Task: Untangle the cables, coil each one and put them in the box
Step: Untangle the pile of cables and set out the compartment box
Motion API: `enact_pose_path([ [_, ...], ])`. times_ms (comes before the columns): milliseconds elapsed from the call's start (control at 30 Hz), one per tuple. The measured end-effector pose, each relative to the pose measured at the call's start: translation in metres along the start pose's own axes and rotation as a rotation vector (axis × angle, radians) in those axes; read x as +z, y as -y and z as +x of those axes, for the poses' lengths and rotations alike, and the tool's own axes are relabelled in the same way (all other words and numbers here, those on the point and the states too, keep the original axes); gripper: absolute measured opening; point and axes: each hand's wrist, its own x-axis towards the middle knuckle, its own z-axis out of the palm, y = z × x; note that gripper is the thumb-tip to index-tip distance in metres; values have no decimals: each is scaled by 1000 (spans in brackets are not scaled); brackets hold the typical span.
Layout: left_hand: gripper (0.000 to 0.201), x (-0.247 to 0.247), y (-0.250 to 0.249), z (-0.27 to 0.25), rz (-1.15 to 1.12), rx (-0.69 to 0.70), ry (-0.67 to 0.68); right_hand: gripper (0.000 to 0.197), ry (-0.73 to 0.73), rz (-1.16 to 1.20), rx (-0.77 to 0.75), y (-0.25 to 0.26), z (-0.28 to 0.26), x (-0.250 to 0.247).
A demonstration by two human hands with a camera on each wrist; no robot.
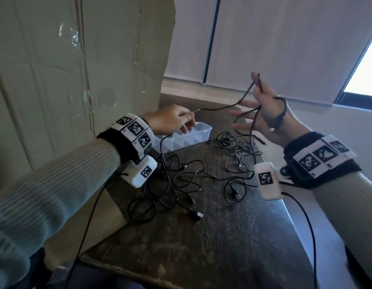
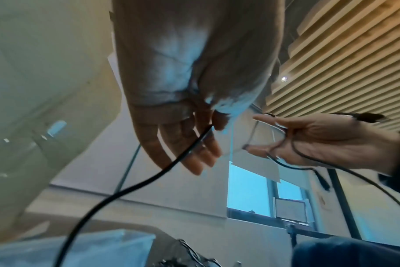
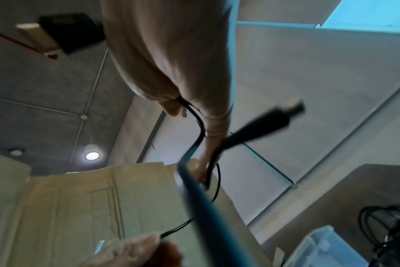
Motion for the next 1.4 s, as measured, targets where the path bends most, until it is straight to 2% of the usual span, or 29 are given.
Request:
enact_pose_path([
  [67,32,13,-11,-4,168,-12,109,43,58,51,-38,3,-1,14],
  [167,77,45,-8,-5,193,-30,390,44,33,63,-203,25,0,28],
  [233,93,64,-5,-3,305,-17,443,43,-27,91,-312,43,1,30],
  [300,86,75,-3,-1,402,-18,508,34,-95,73,-381,58,-1,26],
  [367,62,77,5,0,507,-56,695,22,-132,11,-388,65,-4,19],
  [433,43,76,19,2,610,-138,886,24,-169,-53,-392,68,-4,7],
  [500,41,68,29,1,686,-215,927,34,-228,-109,-418,71,-5,-9],
  [567,49,53,39,2,758,-287,887,42,-279,-106,-430,75,-7,-27],
  [667,48,29,53,-1,871,-382,724,35,-303,-28,-394,78,-7,-53],
  [800,58,10,57,-3,852,-438,700,39,-279,-22,-304,68,-4,-67],
  [867,44,6,54,0,737,-407,627,46,-234,-44,-268,57,-2,-63],
  [933,42,3,47,3,601,-347,502,48,-183,-78,-221,45,0,-55],
  [1033,38,-5,27,12,307,-332,207,48,-110,-125,-130,24,3,-40],
  [1133,35,-14,-2,19,-5,-367,3,55,-33,-167,-70,4,4,-24],
  [1200,34,-20,-23,22,-103,-324,-69,60,38,-261,-62,-9,4,-12],
  [1267,33,-21,-43,23,-187,-256,-115,55,138,-303,-49,-24,6,2],
  [1333,29,-19,-60,22,-233,-209,-138,47,285,-232,-9,-36,6,15],
  [1400,18,-16,-72,20,-135,-148,-165,42,416,-125,45,-40,3,26],
])
